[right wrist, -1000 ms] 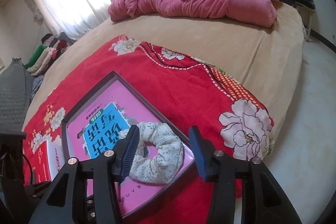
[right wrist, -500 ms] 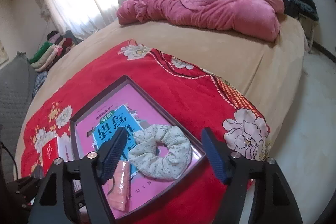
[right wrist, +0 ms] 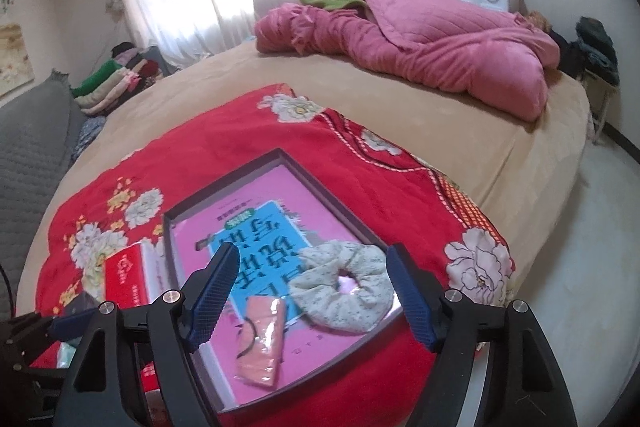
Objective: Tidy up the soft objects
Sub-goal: 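Move both tools back over the remaining pile of items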
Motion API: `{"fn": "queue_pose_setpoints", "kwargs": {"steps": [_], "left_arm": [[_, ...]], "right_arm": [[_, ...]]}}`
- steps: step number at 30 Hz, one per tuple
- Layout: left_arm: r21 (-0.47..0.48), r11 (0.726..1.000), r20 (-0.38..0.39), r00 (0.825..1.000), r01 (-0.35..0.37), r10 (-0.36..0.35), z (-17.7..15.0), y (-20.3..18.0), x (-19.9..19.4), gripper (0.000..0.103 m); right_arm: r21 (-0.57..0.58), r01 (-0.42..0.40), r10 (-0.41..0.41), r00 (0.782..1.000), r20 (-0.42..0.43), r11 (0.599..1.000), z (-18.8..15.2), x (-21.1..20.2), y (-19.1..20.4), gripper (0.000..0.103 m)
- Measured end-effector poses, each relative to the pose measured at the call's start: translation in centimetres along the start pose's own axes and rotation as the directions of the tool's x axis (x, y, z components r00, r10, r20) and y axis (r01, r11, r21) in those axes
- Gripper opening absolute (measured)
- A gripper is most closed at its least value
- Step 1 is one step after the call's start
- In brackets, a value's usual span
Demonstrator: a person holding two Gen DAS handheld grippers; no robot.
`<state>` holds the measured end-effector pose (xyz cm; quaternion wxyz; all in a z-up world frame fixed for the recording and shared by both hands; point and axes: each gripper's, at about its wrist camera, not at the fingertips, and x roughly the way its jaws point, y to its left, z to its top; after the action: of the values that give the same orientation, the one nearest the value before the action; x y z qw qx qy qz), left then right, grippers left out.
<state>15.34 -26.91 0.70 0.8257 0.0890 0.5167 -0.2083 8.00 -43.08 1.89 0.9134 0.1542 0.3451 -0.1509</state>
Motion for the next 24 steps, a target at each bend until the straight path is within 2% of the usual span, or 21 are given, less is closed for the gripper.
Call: {"fn": "queue_pose_setpoints", "kwargs": {"steps": [13,24], "left_arm": [[-0.048,0.996,0.042,0.996,-0.073,0.075,-2.8,3.9,-3.1,0.072],[-0.073,0.994,0.07,0.994,-0.081,0.086,-4.3,5.4,-5.5,0.072]], "right_arm": [[-0.075,-0.029,0.032,0.999,0.031,0.997,-0.4,-2.7,3.8,0.078],[-0.122,-0.056,0.063,0.997,0.049,0.991,-0.9,-4.9,5.9,0.078]]}}
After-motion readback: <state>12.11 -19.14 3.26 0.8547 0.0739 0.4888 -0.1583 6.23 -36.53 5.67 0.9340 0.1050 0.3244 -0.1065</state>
